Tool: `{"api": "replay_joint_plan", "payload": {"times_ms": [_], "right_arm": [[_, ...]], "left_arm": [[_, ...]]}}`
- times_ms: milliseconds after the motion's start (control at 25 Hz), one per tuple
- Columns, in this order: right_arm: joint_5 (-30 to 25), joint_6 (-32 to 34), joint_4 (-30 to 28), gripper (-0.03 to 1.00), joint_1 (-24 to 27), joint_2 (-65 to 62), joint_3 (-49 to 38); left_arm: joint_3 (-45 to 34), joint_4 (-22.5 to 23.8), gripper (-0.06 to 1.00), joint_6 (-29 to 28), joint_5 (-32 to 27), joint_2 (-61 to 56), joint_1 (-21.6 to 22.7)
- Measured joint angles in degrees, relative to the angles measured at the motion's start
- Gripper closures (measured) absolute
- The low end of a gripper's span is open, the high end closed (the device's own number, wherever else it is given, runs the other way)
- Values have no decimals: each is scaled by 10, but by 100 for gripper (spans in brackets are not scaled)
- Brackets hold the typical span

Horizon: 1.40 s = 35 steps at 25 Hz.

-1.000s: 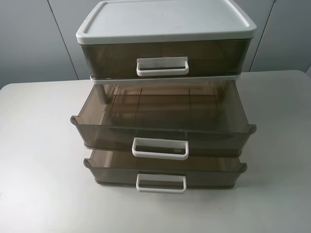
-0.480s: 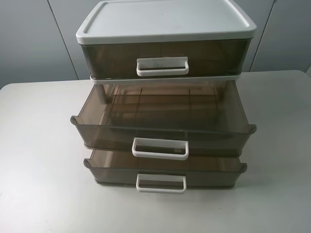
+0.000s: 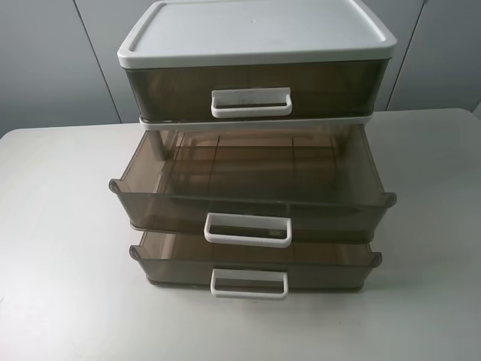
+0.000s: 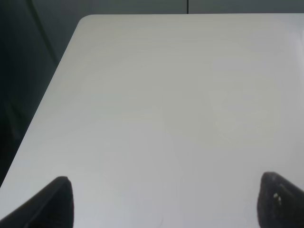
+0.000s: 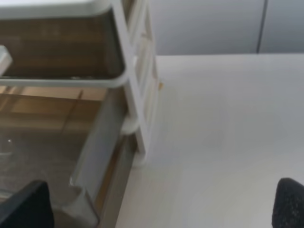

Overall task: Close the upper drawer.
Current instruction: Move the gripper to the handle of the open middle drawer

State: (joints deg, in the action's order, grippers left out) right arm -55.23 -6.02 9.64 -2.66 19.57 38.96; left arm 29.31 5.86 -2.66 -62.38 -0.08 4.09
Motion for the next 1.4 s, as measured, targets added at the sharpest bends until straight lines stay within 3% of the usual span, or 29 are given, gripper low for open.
{"api": "replay_joint_plan", "payload": {"times_ms": [240,360,520,760,920,1120,1400], "right_arm": [[40,-162,110,27,0,179,90],[49,-218,127,27,-22,254,131],[52,-246,121,27,-121,337,173],[49,-250,48,27,-349,429,211],[41,-250,38,27,-463,486,214],[38,-259,34,27,-551,547,214],[23,-262,34,27,-583,610,214]], "left_arm": [[0,0,20,0,0,0,0],[0,0,20,0,0,0,0],[0,0,20,0,0,0,0],[0,0,20,0,0,0,0],[0,0,20,0,0,0,0],[0,0,20,0,0,0,0],[0,0,20,-1,0,0,0]]}}
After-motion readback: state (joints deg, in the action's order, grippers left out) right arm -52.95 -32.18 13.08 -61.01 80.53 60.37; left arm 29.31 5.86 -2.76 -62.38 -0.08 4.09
